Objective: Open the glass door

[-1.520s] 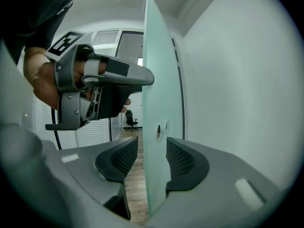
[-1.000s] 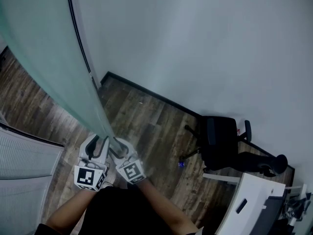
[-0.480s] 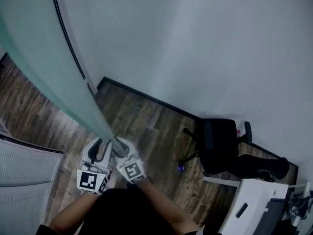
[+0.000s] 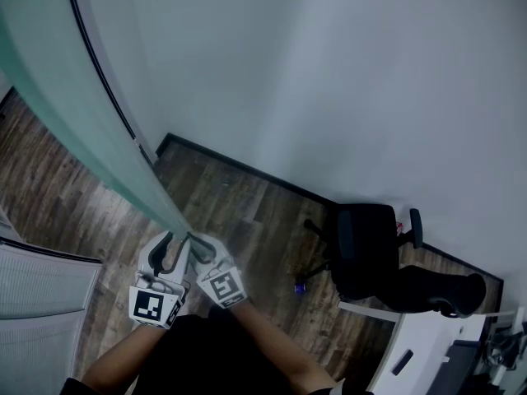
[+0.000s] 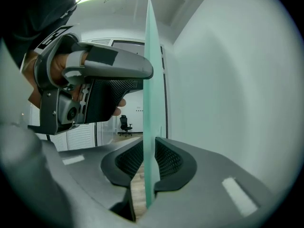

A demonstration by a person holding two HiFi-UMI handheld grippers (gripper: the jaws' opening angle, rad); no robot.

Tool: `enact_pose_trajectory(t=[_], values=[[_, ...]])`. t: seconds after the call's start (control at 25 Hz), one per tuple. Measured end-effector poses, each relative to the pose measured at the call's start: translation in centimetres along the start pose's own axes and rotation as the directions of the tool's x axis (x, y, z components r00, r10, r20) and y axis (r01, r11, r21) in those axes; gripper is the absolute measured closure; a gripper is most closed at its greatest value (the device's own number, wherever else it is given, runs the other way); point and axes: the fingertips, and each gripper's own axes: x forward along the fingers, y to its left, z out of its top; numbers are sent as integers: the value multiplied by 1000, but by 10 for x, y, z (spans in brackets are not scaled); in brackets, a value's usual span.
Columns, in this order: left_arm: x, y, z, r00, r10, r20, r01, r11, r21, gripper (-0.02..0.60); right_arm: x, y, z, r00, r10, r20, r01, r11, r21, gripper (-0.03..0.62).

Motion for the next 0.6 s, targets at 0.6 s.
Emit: enact_pose_trajectory(t=[0.6], values=[[15,-33,-1,997,-59,59,65,992,-105,581,-13,-71,-3,998,-64,-10,64,998,-1,543]])
